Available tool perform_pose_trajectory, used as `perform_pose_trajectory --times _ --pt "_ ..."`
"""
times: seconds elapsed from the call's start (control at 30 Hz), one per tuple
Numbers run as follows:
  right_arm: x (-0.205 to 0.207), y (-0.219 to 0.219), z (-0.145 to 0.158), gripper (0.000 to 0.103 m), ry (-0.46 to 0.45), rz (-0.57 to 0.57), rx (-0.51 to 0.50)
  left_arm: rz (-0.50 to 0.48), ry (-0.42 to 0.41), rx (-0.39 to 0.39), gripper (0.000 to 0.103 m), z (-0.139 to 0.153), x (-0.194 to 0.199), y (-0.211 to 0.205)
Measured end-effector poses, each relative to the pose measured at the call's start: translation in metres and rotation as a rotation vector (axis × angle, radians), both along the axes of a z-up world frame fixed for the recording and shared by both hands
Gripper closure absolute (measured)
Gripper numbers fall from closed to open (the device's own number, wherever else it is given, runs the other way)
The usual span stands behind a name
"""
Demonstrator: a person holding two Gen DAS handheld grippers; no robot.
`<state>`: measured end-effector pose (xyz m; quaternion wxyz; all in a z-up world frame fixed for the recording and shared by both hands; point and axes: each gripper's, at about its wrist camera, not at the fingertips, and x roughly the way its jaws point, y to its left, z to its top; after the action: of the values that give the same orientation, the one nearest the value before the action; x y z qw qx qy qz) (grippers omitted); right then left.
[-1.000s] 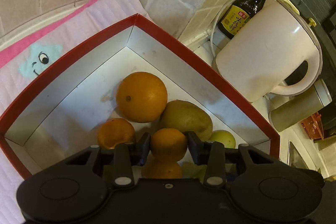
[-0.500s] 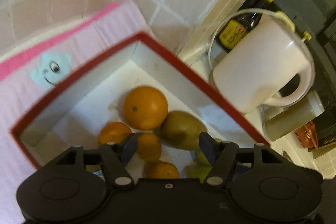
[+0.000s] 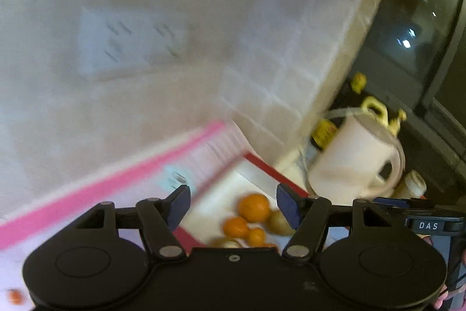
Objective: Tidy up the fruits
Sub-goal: 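Move both tools back over the remaining fruit on the mat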
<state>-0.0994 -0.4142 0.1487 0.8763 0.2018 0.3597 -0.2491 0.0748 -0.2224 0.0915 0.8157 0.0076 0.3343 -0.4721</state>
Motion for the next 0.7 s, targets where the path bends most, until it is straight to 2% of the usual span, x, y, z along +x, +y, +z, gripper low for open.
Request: perform_pose_trajectory --times 0.13,0.33,0.47,0.7 --pt "0.025 0.028 0.026 0.033 -0.042 0.065 -0.055 0.104 -0.102 -0.024 0.024 0.034 -0.003 0.071" --pt "0.073 0.075 0.04 0.032 -0.081 0.191 -0.071 0.257 -0.229 0.007 0.023 0.063 -0.015 0.163" --pt "0.107 0.105 0.037 0.032 -0.085 0.268 -0.044 0.345 -0.232 0.026 0.023 0.062 -0.015 0.208" --pt "0.151 0.143 0.019 0.032 -0.059 0.352 0.06 0.423 -0.209 0.094 0.023 0.035 -0.018 0.256"
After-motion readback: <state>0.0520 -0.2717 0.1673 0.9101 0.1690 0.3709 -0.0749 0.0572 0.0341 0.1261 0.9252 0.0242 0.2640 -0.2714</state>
